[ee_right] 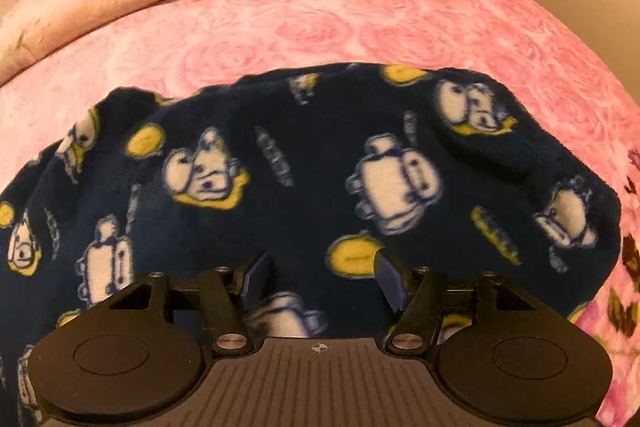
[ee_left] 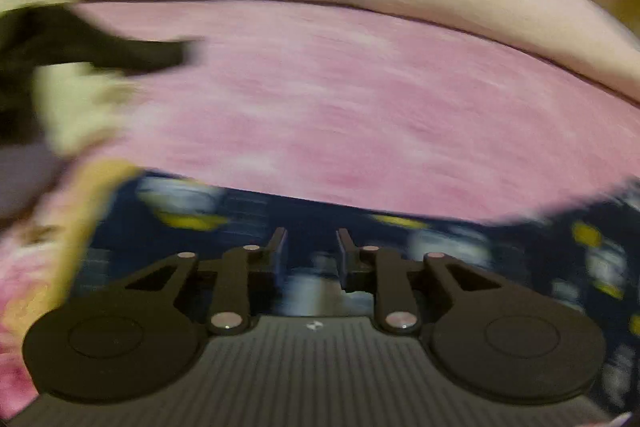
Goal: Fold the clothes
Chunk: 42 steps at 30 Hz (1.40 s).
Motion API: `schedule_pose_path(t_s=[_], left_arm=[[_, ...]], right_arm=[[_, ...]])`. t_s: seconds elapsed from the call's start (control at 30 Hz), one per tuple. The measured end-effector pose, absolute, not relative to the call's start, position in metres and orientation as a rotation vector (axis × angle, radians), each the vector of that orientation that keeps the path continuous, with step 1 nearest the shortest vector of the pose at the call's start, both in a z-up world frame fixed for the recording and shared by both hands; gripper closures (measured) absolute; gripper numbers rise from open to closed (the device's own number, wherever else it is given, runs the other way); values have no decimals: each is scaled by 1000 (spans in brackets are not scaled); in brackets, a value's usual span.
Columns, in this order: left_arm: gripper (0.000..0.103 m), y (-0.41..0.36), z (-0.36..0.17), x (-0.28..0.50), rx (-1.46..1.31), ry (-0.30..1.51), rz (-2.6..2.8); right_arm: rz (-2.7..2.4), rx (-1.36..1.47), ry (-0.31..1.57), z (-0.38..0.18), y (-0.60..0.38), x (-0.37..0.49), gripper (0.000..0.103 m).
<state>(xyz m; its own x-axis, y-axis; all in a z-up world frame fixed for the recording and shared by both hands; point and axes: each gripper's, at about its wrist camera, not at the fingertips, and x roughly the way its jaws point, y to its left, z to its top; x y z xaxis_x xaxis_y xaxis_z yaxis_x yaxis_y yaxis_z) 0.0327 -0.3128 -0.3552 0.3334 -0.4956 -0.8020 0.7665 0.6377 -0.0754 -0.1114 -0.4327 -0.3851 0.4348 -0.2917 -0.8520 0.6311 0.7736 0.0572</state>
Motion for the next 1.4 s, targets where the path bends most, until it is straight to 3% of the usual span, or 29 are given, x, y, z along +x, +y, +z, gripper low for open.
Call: schedule_pose_path(t_s=[0.13,0.3,0.4,0.53,0.63,0.67,0.7,0.9,1.0,1.07,1.13,1.17,1.27,1.4], left_arm=[[69,-371,-347,-16,334,931,-1110],[63,-456,-346,-62,331,946,-1332],[53,-504,-351,-78,349,951,-1441],[52,-553,-374,-96,416,1028,-1507],[65,-570,-391,-105,463,1033,-1504],[91,-576,-396,-106,468,1042,-1515],[103,-579,-400,-107,465,1056,-1530],[99,-578,-415,-111,421,942,-1496],[96,-580,-419,-119,447,897,-1439],[87,-577,-406,-128,479,836,-1399],[83,-560,-388,-126,403,793,-1344],[80,-550,-379,-124,356,783,-1323],[83,-515,-365,-121,278,811,-1331],[91,-483,-389,-158,490,859,-1537]], right_arm=[[-602,395,885,-363,-463,-125,42],[-617,396,853,-352,-521,-128,41],[-587,403,847,-355,-551,-122,41],[-543,495,852,-370,-586,-118,41],[-508,570,825,-379,-600,-121,42],[-512,563,822,-381,-601,-121,49],[-516,555,818,-383,-602,-121,94],[-539,512,799,-392,-607,-121,96],[-575,471,789,-397,-606,-117,96],[-619,458,779,-391,-602,-116,83],[-721,435,742,-378,-597,-123,39],[-758,411,699,-370,-593,-134,38],[-690,398,641,-350,-577,-164,38],[-432,302,758,-367,-533,-166,39]])
